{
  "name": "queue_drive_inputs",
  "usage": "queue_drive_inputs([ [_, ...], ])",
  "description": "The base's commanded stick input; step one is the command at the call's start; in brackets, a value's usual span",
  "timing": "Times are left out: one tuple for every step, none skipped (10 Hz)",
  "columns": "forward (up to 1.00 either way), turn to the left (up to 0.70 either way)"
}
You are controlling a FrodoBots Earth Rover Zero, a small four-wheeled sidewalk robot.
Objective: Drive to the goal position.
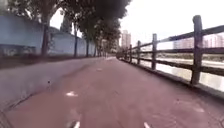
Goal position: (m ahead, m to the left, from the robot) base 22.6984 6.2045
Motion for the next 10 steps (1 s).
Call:
queue_drive_inputs([
  [0.7,0.0],
  [0.7,0.0],
  [0.7,0.0],
  [0.7,0.0],
  [0.7,0.0],
  [0.7,0.0],
  [0.7,0.0],
  [0.7,0.0],
  [0.7,0.0],
  [0.7,0.0],
])
